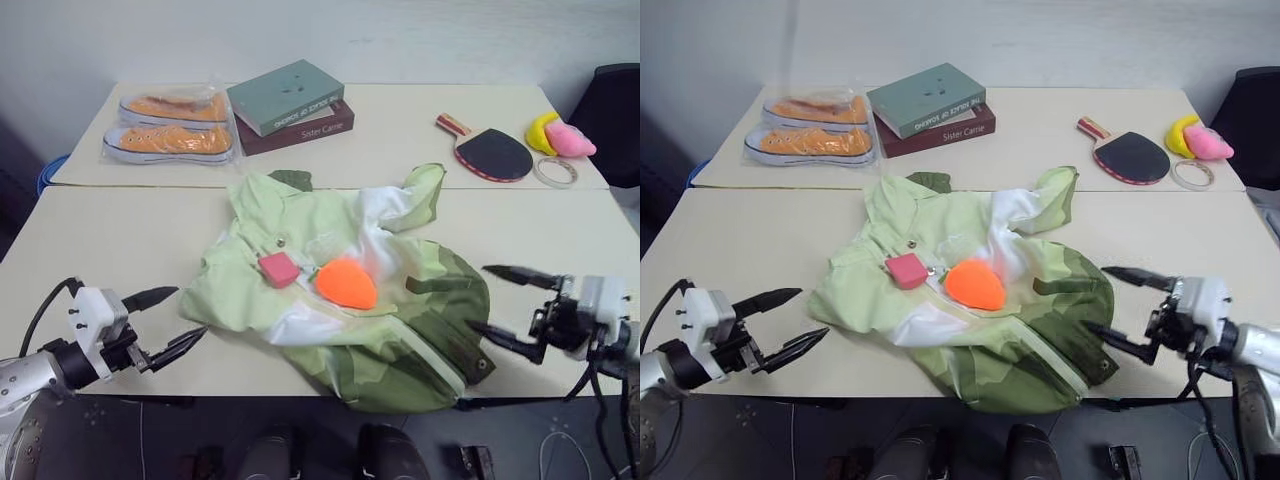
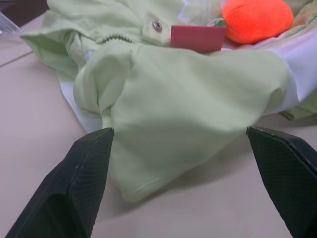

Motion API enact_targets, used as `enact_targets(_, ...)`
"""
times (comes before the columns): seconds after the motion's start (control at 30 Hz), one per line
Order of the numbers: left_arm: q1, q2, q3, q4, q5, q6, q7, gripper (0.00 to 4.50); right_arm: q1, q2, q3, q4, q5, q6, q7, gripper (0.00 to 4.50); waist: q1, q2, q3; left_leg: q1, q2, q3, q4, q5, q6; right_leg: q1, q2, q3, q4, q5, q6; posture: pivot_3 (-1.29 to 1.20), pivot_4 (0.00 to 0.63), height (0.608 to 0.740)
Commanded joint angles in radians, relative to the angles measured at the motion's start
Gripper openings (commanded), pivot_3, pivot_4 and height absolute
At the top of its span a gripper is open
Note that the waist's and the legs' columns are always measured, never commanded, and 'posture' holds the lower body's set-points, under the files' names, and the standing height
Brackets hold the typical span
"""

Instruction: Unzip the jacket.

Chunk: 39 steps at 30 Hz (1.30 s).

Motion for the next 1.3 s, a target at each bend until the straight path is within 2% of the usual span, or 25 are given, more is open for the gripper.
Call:
enact_targets(0.03, 0.034, -0.007, 0.061, -0.051, -0.021, 0.005, 0.003, 4.5, -0.007, 0.005, 0.002, -0.028, 0.006, -0.008, 0.019, 4.47, -0.002, 0.0, 0.0, 0.0, 0.0, 0.0, 0.0, 0.0, 0.0, 0.0, 0.0, 0.0, 0.0, 0.0, 0.0, 0.0, 0.15, 0.74)
enact_targets(0.1, 0.048, -0.024, 0.07, -0.061, -0.043, 0.022, 0.01, 4.5, -0.016, 0.009, 0.004, -0.026, 0.004, -0.005, 0.012, 4.47, -0.004, 0.0, 0.0, 0.0, 0.0, 0.0, 0.001, -0.001, 0.001, 0.0, 0.0, 0.0, -0.001, 0.0, 0.0, 0.0, 0.15, 0.74)
enact_targets(0.2, 0.032, 0.001, 0.083, -0.065, -0.087, 0.193, 0.099, 4.5, -0.032, 0.014, 0.008, -0.012, -0.005, -0.001, 0.005, 4.47, -0.004, -0.001, 0.0, 0.0, 0.0, 0.0, 0.0, 0.0, 0.0, 0.0, 0.0, 0.0, -0.001, 0.0, 0.0, 0.0, 0.15, 0.74)
enact_targets(0.33, -0.023, 0.016, 0.141, -0.059, -0.223, 0.292, 0.086, 4.5, -0.06, 0.036, 0.018, -0.029, 0.009, 0.053, -0.047, 4.47, -0.004, -0.001, 0.0, 0.0, 0.001, -0.001, 0.001, 0.001, -0.002, 0.0, 0.0, 0.0, 0.001, 0.0, 0.0, 0.0, 0.15, 0.74)
enact_targets(0.57, -0.093, 0.09, 0.093, -0.092, -0.208, 0.308, 0.039, 4.5, -0.058, 0.088, 0.034, -0.111, 0.033, 0.024, -0.034, 4.47, -0.003, 0.0, 0.001, 0.0, 0.001, -0.001, 0.0, 0.002, -0.003, 0.0, 0.001, 0.0, 0.002, 0.0, 0.0, 0.0, 0.15, 0.74)
enact_targets(0.7, -0.242, 0.107, -0.021, -0.114, -0.255, 0.364, 0.032, 4.5, -0.085, 0.137, 0.06, -0.191, 0.048, 0.052, -0.09, 4.47, -0.003, 0.0, 0.001, 0.0, 0.0, -0.001, 0.0, 0.002, -0.003, 0.0, 0.0, 0.0, 0.002, 0.0, 0.0, 0.0, 0.15, 0.74)
enact_targets(0.77, -0.38, 0.093, -0.142, -0.092, -0.239, 0.396, 0.044, 4.5, -0.111, 0.162, 0.086, -0.219, 0.055, 0.063, -0.11, 4.47, -0.002, 0.0, 0.001, 0.001, 0.0, -0.001, 0.001, 0.002, -0.003, 0.0, 0.0, 0.0, 0.005, 0.0, 0.0, 0.0, 0.15, 0.74)
enact_targets(0.83, -0.5, 0.05, -0.242, -0.048, -0.198, 0.398, 0.063, 4.5, -0.134, 0.177, 0.105, -0.228, 0.057, 0.076, -0.127, 4.47, 0.002, 0.0, 0.001, 0.001, -0.001, -0.002, 0.002, 0.003, -0.004, 0.0, 0.001, 0.0, 0.006, 0.0, 0.0, 0.0, 0.15, 0.74)
enact_targets(0.93, -0.615, 0.012, -0.394, 0.049, -0.058, 0.35, 0.06, 4.5, -0.16, 0.19, 0.12, -0.223, 0.057, 0.092, -0.147, 4.47, 0.005, 0.0, 0.001, 0.001, -0.002, -0.001, 0.002, 0.004, -0.003, 0.0, 0.003, 0.0, 0.011, 0.0, 0.0, 0.0, 0.15, 0.74)
enact_targets(1.1, -0.724, -0.031, -0.514, 0.261, 0.118, 0.248, 0.051, 4.5, -0.164, 0.179, 0.125, -0.235, 0.072, 0.173, -0.192, 4.47, -0.001, -0.001, 0.001, 0.0, -0.001, 0.002, 0.001, 0.006, -0.003, -0.003, 0.01, -0.001, 0.011, 0.0, 0.0, 0.0, 0.15, 0.74)
enact_targets(1.27, -0.767, -0.082, -0.557, 0.32, 0.148, 0.223, -0.005, 4.5, -0.157, 0.184, 0.117, -0.252, 0.063, 0.198, -0.218, 4.47, 0.0, -0.002, 0.002, -0.002, -0.001, 0.001, 0.003, 0.006, -0.002, -0.003, 0.009, 0.0, 0.01, 0.0, 0.0, 0.0, 0.15, 0.74)
enact_targets(1.3, -0.77, -0.096, -0.558, 0.326, 0.145, 0.222, -0.013, 4.09, -0.156, 0.187, 0.115, -0.256, 0.064, 0.201, -0.225, 4.5, 0.0, -0.002, 0.002, -0.002, -0.001, 0.001, 0.004, 0.006, -0.002, -0.002, 0.009, 0.001, 0.01, 0.0, 0.0, 0.0, 0.15, 0.74)
